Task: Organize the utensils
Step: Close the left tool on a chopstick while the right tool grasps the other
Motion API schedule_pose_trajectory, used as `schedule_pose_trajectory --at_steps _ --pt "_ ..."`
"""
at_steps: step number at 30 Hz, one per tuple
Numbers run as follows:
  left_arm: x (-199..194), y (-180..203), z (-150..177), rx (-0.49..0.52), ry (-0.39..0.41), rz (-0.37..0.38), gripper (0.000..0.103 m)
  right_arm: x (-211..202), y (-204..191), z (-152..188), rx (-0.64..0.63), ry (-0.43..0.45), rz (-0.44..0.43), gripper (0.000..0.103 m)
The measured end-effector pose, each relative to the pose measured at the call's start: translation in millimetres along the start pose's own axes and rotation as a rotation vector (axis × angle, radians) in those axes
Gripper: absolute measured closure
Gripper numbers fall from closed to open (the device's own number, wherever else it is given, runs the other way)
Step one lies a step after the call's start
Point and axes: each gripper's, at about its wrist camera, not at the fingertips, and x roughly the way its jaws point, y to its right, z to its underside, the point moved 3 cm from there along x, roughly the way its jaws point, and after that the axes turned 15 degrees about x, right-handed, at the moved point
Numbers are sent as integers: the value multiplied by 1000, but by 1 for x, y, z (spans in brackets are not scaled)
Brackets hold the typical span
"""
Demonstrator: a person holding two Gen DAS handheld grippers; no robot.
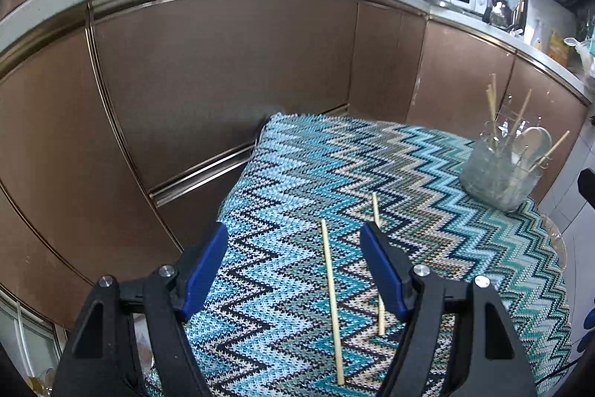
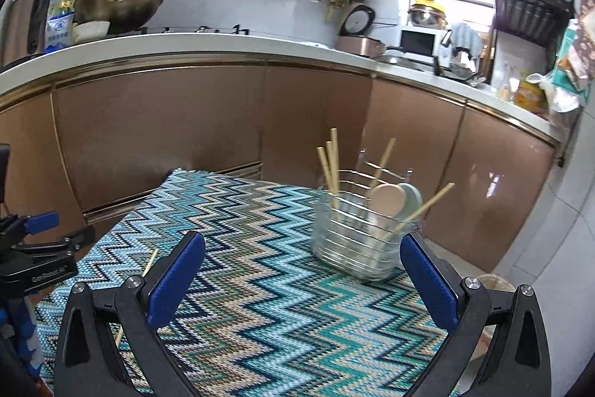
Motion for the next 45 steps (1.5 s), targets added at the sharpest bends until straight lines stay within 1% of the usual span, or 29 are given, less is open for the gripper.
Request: schedule_pose_trajectory --at_steps 5,6,8,11,13,14,15,16,17,18,19,20,21,22,23,24,26,28,29,31,32,33,35,37,38,43,45 --pt "20 -14 -6 -26 -42 23 31 26 -9 0 18 -78 -51 0" --pt "26 -17 -8 -32 -55 41 31 33 -11 0 23 -103 -59 0" --pt "39 -20 -10 -47 -88 87 31 50 -16 1 33 -164 -79 0" --pt "62 -21 -13 -73 -164 188 32 76 -25 4 52 -267 -135 0" --pt "73 -19 -15 -83 -201 240 32 98 -35 7 58 -346 -170 0" --pt "80 -17 -15 -88 -226 259 32 106 -39 8 62 -382 -192 3" --pt "88 -16 -15 -88 -254 278 32 120 -45 9 75 -436 -223 5" --pt "94 -15 -15 -88 -270 291 33 131 -49 11 93 -483 -242 13" --pt "101 -14 -15 -84 -290 298 36 138 -52 13 105 -513 -255 22" --pt "107 -13 -14 -79 -310 307 42 148 -56 15 116 -552 -268 26" --pt "112 -12 -14 -77 -326 318 46 161 -61 19 119 -598 -276 32" --pt "118 -12 -13 -80 -349 337 54 167 -64 22 120 -621 -276 36" --pt "125 -10 -11 -83 -374 358 60 176 -67 26 121 -650 -275 38" --pt "129 -9 -10 -82 -391 369 61 186 -73 31 120 -691 -277 41" --pt "134 -8 -10 -78 -406 374 63 192 -75 34 119 -707 -283 46" --pt "138 -7 -9 -74 -418 380 63 201 -81 39 115 -739 -285 48" --pt "144 -5 -9 -64 -435 394 65 212 -87 46 112 -778 -282 57" --pt "150 -3 -11 -61 -449 400 70 222 -92 53 115 -815 -285 63" --pt "154 -2 -12 -63 -460 407 73 228 -94 54 114 -824 -284 65" --pt "161 -1 -13 -64 -473 413 77 235 -97 58 118 -846 -285 67" --pt "164 0 -13 -64 -481 416 80 239 -98 61 121 -857 -283 70" --pt "167 1 -13 -63 -488 418 83 241 -98 61 121 -863 -283 71" --pt "173 3 -11 -61 -503 429 85 247 -100 63 113 -873 -279 75" --pt "177 5 -11 -58 -513 435 87 252 -103 66 106 -884 -275 77" --pt "179 7 -10 -55 -517 439 89 255 -105 67 105 -891 -274 80" --pt "184 10 -10 -39 -522 430 92 263 -111 75 87 -914 -275 88" --pt "185 10 -9 -37 -521 424 95 264 -112 80 74 -918 -270 91"
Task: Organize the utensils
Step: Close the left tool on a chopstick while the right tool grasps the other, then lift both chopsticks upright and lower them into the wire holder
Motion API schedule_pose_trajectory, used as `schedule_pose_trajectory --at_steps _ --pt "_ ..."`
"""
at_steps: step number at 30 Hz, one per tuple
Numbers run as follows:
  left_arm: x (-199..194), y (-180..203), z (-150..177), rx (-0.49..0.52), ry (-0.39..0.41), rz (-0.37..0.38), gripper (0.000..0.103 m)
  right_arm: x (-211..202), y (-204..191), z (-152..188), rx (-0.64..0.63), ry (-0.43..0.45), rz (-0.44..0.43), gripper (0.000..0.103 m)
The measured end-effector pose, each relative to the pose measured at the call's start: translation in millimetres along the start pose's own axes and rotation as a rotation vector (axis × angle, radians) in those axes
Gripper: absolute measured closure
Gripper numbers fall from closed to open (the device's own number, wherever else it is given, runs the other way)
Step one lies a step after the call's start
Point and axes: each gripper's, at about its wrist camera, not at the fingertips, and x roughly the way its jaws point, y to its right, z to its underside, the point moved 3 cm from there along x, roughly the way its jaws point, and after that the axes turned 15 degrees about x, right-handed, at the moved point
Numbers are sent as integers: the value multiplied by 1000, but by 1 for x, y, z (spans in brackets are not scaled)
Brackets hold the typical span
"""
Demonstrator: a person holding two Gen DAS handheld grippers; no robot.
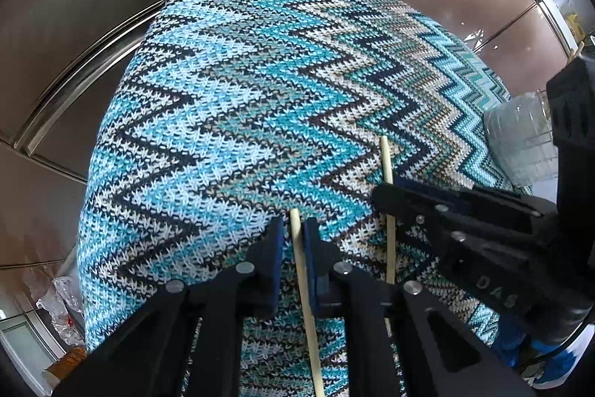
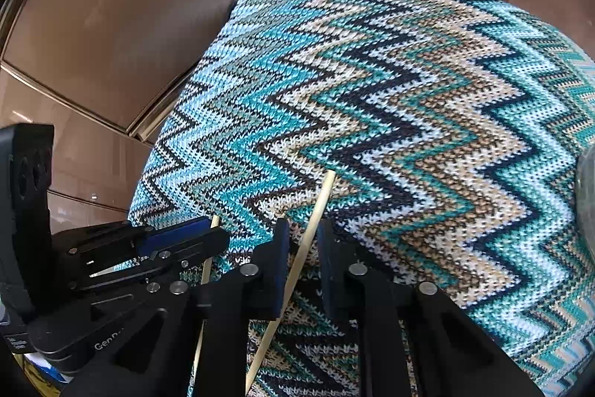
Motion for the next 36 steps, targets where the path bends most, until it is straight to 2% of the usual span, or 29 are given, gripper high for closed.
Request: schedule_pose_trajectory --at_steps 7,11,14,23,32,36 --pt "-4 1 2 -12 30 -2 98 -8 4 3 8 24 -37 96" --pt "-24 4 7 -9 102 -5 98 -30 2 11 -13 67 -60 97" --pt "-52 9 13 5 185 -24 98 -54 -3 22 -49 126 -91 97" --pt "-118 35 44 41 385 -103 98 -129 -14 82 -165 337 -134 97" --pt "-165 58 87 49 549 -210 98 -183 5 141 -149 479 -141 97" --pt "-182 64 103 35 604 -223 98 -200 14 161 -132 527 -156 98"
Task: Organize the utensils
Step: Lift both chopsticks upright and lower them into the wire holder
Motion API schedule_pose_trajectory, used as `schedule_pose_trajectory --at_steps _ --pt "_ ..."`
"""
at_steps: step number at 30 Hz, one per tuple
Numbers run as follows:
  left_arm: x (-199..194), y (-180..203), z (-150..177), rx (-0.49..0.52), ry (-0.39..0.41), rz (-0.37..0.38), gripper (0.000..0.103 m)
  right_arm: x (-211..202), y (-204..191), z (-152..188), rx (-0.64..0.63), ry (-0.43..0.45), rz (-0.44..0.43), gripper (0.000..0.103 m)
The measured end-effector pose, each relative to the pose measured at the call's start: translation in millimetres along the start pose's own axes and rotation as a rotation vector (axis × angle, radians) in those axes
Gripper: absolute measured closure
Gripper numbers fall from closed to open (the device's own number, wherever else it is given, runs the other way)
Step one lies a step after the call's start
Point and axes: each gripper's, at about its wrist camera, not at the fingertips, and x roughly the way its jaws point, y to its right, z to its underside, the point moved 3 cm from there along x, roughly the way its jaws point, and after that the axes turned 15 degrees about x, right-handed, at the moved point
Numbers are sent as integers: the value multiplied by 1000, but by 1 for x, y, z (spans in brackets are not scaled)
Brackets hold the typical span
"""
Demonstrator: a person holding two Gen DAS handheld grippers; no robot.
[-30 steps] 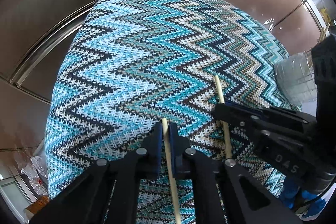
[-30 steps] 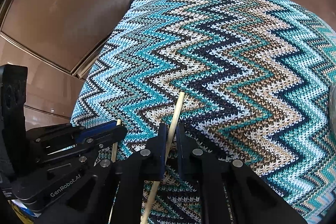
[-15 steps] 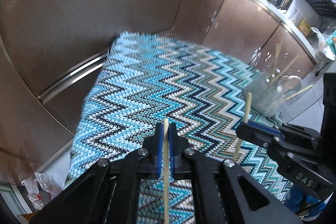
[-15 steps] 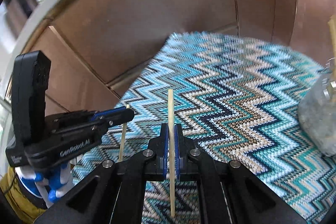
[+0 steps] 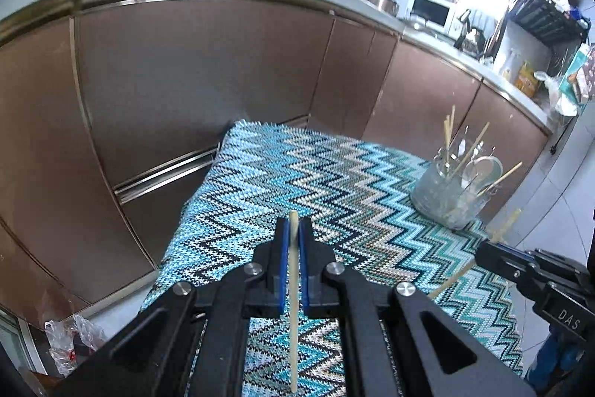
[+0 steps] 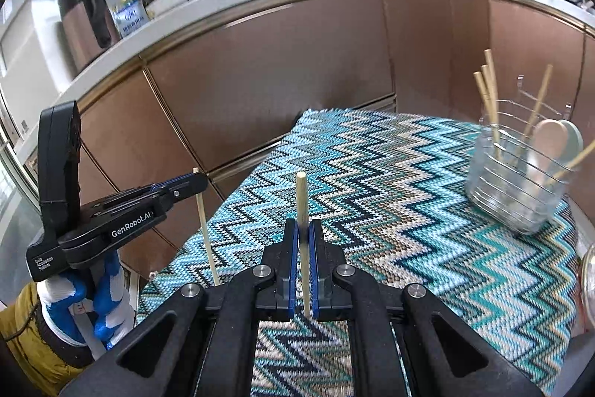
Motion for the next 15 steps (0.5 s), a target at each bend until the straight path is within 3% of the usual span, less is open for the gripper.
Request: schedule_pose_trajectory --at_steps 15 --pt "-86 9 0 -32 152 12 98 -91 19 25 61 144 -32 98"
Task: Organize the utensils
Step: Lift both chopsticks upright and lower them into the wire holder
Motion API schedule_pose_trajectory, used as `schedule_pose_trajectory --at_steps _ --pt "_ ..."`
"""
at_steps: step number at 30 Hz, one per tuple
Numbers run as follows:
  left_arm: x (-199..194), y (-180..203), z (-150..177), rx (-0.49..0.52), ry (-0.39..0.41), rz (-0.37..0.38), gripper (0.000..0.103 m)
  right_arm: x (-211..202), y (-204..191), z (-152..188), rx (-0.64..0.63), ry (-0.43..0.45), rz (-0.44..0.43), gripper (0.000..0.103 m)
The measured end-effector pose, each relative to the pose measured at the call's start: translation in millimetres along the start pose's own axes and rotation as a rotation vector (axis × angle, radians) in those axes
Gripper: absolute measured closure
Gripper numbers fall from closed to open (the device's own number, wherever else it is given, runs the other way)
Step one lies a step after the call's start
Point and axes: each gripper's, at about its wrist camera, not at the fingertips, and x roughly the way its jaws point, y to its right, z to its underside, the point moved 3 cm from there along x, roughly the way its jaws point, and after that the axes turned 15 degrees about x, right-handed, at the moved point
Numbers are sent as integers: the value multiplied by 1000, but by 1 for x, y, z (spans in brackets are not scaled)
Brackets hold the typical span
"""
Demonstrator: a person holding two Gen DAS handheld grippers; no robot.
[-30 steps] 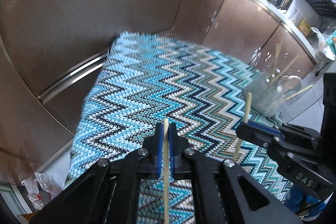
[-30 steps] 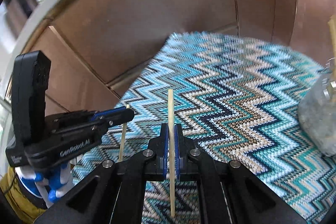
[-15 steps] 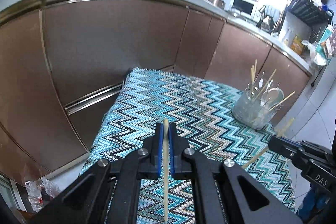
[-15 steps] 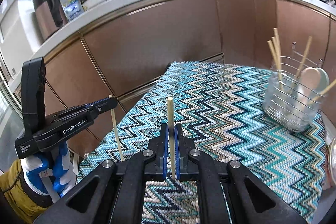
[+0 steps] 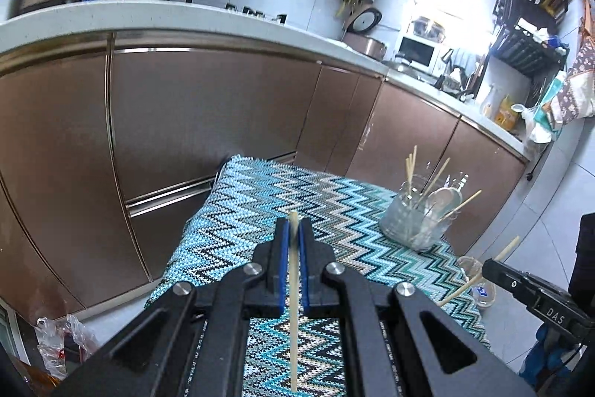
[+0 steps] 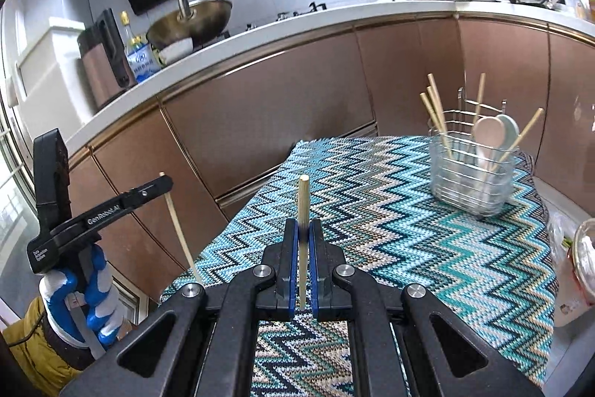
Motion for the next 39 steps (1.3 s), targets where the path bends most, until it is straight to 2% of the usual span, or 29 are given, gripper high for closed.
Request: schedule_pose_trajectory --at_steps 7,13,19,25,32,39 --pt "-27 11 -18 1 57 18 98 -36 17 -10 29 75 12 98" --pt "-35 27 -41 2 93 49 98 -70 32 -31 43 157 41 98" --pt "-35 55 -79 14 139 99 98 -98 43 -57 31 234 69 98" --pt "-29 87 -125 33 199 146 98 -107 51 -87 10 281 73 98" --pt "12 136 -184 50 243 184 98 -93 67 -127 -13 315 69 98" --pt "75 178 -218 53 267 180 98 -60 85 -167 -53 331 82 98"
